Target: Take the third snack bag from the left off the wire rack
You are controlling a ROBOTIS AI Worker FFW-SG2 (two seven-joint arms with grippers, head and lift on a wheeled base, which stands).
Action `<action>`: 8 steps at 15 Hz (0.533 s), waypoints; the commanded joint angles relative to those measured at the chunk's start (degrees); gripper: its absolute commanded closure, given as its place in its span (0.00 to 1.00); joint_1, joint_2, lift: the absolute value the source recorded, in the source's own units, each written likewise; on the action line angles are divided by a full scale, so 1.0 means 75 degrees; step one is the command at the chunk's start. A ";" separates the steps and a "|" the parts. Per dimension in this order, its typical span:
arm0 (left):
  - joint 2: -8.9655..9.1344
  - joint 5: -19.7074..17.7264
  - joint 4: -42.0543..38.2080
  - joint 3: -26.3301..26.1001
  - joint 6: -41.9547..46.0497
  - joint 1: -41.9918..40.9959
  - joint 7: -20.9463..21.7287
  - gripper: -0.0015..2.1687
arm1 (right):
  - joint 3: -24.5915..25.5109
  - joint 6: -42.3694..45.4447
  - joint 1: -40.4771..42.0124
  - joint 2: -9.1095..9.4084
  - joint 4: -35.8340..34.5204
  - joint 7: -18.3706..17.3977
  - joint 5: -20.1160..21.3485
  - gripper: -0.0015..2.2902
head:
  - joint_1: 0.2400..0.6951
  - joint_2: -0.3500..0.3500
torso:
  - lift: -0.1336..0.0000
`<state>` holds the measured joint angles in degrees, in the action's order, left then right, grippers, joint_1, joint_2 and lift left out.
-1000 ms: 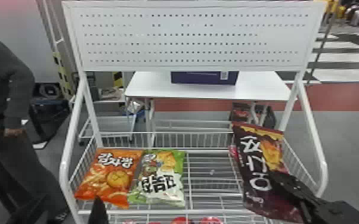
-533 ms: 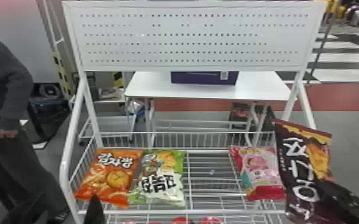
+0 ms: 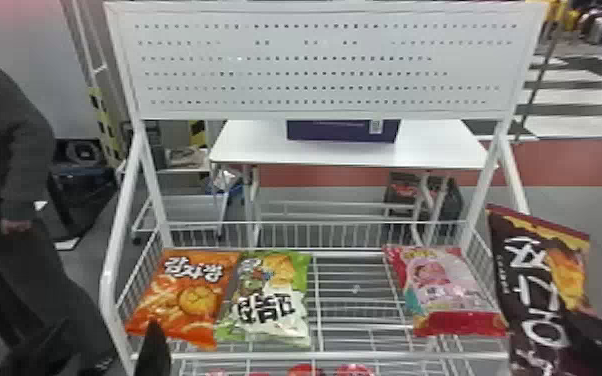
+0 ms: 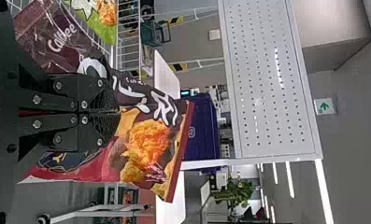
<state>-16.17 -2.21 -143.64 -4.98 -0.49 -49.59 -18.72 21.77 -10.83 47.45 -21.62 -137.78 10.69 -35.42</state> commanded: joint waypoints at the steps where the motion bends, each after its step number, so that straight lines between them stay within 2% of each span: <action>1: 0.0000 0.0001 -0.0031 -0.0003 0.0000 -0.0056 0.0000 0.06 | -0.0020 0.0020 0.0013 0.0000 -0.0016 0.0004 0.0011 0.98 | 0.57 0.50 | 1.00; 8: 0.0000 0.0001 -0.0090 0.0008 0.0000 -0.0103 0.0000 0.06 | -0.0078 0.0184 0.0048 -0.0023 -0.0086 0.0004 0.0117 0.98 | 0.57 0.50 | 1.00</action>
<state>-16.17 -2.18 -144.24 -4.92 -0.53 -50.29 -18.72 21.27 -9.55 47.79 -21.70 -138.42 10.72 -34.62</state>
